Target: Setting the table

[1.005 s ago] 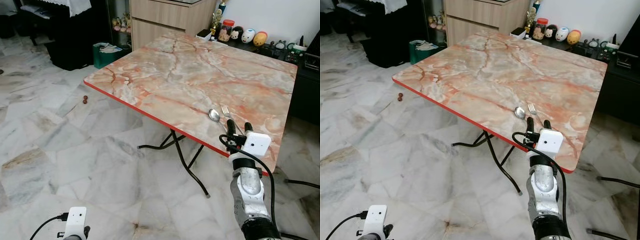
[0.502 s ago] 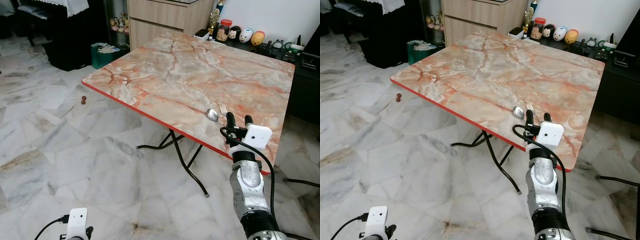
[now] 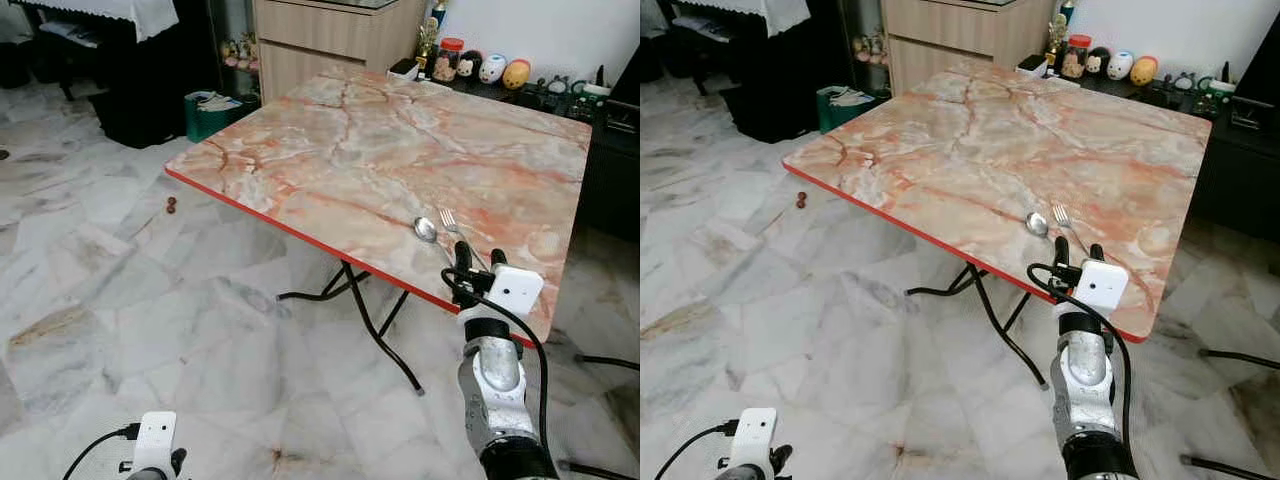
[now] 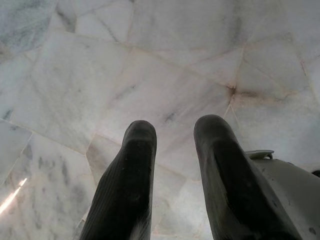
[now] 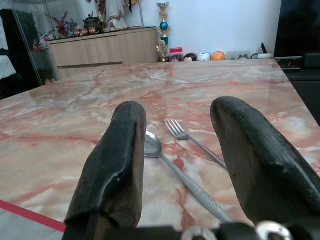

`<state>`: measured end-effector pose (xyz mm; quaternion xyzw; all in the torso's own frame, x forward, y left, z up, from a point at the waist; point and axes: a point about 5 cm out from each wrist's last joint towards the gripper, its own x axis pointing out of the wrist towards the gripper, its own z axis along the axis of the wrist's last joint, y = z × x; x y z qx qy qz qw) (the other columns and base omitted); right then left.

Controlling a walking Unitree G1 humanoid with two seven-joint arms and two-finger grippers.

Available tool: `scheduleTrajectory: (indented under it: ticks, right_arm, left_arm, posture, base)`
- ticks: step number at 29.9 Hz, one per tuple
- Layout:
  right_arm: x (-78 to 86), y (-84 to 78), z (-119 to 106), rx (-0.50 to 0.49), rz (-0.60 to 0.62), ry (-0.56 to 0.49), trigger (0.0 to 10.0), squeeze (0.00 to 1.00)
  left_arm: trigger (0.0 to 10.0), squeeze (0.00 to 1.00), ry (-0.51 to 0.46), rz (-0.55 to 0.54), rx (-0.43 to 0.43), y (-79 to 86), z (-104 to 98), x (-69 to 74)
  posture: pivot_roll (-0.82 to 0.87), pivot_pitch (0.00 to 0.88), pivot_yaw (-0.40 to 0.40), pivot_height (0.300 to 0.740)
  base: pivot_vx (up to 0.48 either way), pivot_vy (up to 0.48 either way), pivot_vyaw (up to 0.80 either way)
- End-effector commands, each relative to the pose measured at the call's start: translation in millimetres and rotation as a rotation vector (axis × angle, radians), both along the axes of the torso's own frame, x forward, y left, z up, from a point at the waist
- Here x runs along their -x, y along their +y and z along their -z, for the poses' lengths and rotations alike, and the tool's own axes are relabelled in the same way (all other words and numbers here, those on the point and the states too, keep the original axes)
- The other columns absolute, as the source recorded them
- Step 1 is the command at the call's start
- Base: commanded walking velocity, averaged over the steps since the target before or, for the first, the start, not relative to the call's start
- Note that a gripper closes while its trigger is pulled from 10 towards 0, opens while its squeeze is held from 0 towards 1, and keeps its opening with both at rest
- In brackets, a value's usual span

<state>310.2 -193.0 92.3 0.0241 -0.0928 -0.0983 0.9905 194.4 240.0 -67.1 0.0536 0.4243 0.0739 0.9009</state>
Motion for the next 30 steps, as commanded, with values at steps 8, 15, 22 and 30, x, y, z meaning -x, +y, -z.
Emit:
scheduleTrajectory:
  ticks: [8, 15, 22, 30]
  right_arm:
    - [-6.1, 0.6, -10.2, 0.005, 0.0, -0.035, 10.0, 0.0]
    - [-10.1, 4.7, -16.4, -0.007, -0.004, -0.057, 10.0, 0.0]
    - [-8.4, 1.2, -15.5, 0.001, -0.002, -0.054, 10.0, 0.0]
    - [-7.3, 1.4, -13.4, 0.0, 0.001, -0.047, 10.0, 0.0]
  left_arm:
    - [10.0, 0.0, 0.004, -0.009, -0.009, 1.8, -0.4, -0.1]
    - [10.0, 0.0, 0.001, -0.015, -0.011, 3.2, -1.0, -0.4]
    - [10.0, 0.0, -0.002, -0.018, -0.008, 2.3, -0.9, -0.6]
    - [10.0, 0.0, -0.004, -0.02, -0.001, 0.6, -0.7, -1.1]
  posture:
    - [0.12, 0.0, -0.005, 0.74]
    - [0.12, 0.0, 0.0, 0.74]
    - [0.11, 0.0, 0.002, 0.74]
    - [0.11, 0.0, 0.001, 0.74]
  base:
    - [0.256, 0.0, 0.0]
    - [0.254, 0.0, 0.0]
    - [0.182, 0.0, 0.0]
    - [0.223, 0.0, 0.0]
